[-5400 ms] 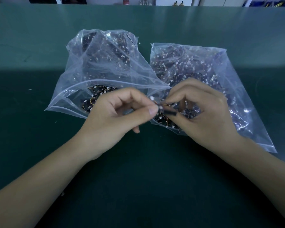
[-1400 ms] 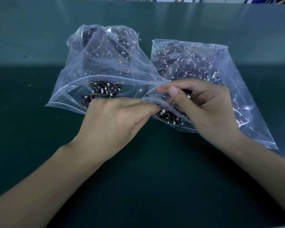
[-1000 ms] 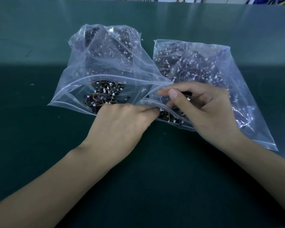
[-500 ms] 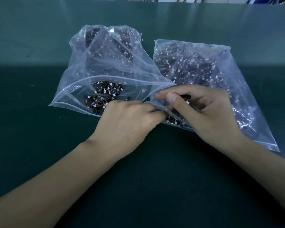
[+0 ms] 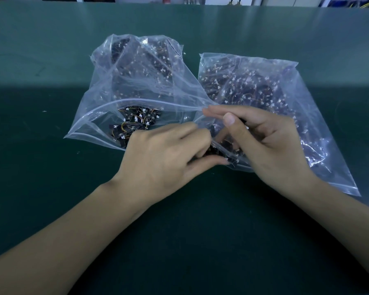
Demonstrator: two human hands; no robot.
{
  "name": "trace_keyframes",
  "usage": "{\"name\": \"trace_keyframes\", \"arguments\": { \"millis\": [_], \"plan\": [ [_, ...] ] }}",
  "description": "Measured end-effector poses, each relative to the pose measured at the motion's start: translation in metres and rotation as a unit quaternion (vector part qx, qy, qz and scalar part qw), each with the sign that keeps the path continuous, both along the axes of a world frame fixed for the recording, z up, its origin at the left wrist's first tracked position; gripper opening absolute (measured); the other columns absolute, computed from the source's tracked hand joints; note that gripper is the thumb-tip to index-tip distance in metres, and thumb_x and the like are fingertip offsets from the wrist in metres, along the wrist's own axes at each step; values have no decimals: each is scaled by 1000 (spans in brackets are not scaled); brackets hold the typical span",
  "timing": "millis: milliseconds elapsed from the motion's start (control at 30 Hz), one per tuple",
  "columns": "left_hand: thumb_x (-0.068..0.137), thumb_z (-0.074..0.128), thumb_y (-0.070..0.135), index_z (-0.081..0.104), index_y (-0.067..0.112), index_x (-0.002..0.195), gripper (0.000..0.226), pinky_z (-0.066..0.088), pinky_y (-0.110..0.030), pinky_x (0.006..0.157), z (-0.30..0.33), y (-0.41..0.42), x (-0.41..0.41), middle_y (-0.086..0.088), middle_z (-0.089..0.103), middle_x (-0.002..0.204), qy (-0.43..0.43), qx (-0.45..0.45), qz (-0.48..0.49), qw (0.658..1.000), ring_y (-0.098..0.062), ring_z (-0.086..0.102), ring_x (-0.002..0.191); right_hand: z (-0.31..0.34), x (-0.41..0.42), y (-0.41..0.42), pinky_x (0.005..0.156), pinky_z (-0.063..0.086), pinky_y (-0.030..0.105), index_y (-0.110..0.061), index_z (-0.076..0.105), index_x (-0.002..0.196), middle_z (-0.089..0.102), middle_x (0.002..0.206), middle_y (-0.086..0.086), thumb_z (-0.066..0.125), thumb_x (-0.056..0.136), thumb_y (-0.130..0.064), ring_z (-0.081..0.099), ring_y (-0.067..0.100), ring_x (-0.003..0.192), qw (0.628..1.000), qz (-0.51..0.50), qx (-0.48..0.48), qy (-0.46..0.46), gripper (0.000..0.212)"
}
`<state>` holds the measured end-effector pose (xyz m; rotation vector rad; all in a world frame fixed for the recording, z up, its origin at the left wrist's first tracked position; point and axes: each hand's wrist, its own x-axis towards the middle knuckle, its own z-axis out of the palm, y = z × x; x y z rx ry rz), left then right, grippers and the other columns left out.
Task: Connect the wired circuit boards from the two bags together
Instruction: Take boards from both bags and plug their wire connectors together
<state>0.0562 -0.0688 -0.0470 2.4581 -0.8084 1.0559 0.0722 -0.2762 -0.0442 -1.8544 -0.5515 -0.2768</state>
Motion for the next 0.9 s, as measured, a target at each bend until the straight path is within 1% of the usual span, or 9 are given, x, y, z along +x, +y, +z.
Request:
{"name": "trace_keyframes", "arguments": {
  "millis": [100,167,233,300,433,533,767,833,900],
  "plan": [
    [100,77,42,72,14,86,31,43,-34,47,1,1,-1,16,42,72,15,-88,-14,996,-2,39,64,1,0,-1,85,60,24,-12,73,131,79,121,-8,56,110,-18,79,13,98,1000,11,5,-3,27],
    [102,75,30,80,20,107,12,46,-33,51,0,4,1,16,45,76,39,-90,-12,995,-2,39,67,1,0,-1,97,57,26,-9,67,140,77,119,-13,55,110,-15,74,5,109,1000,24,-7,-7,33],
    [102,74,24,80,24,114,14,47,-32,53,0,6,2,17,44,80,47,-79,-10,996,-1,40,69,0,0,0,106,53,27,-7,57,150,76,125,-11,54,110,-15,71,5,119,999,49,-7,1,41],
    [103,74,24,81,24,113,12,45,-28,54,0,7,3,15,47,81,41,-76,-16,996,-1,39,68,-2,0,0,112,51,31,-8,50,156,74,135,-3,55,109,-16,68,12,130,998,65,-5,6,48],
    [102,76,26,74,27,113,12,43,-20,61,1,11,2,12,53,77,54,-137,-28,989,5,45,66,-5,-1,0,116,51,36,-10,43,161,71,139,0,58,108,-19,64,14,136,995,89,-33,14,56],
    [104,75,24,81,22,110,9,44,-23,61,0,13,5,18,48,84,51,-127,-37,990,14,47,72,-7,-1,-1,118,49,46,-10,41,162,71,139,2,58,108,-19,62,17,138,994,100,-48,13,57],
    [102,77,21,84,18,101,8,42,-24,60,-2,12,4,12,57,85,62,-123,-53,989,10,44,68,-9,0,-3,114,52,44,-9,47,158,70,140,3,54,109,-22,66,17,133,993,94,-63,-14,51],
    [101,78,22,83,17,98,9,42,-23,62,-1,11,4,12,55,85,62,-137,-60,987,8,46,69,-8,0,-1,112,53,44,-9,52,154,73,135,2,55,109,-23,67,17,131,994,85,-63,-27,48],
    [101,79,23,82,16,95,10,41,-21,63,-1,11,3,12,56,84,63,-152,-62,984,5,48,68,-6,0,0,108,55,37,-8,61,145,77,126,0,59,107,-24,71,12,123,995,74,-48,-45,41]
  ]
}}
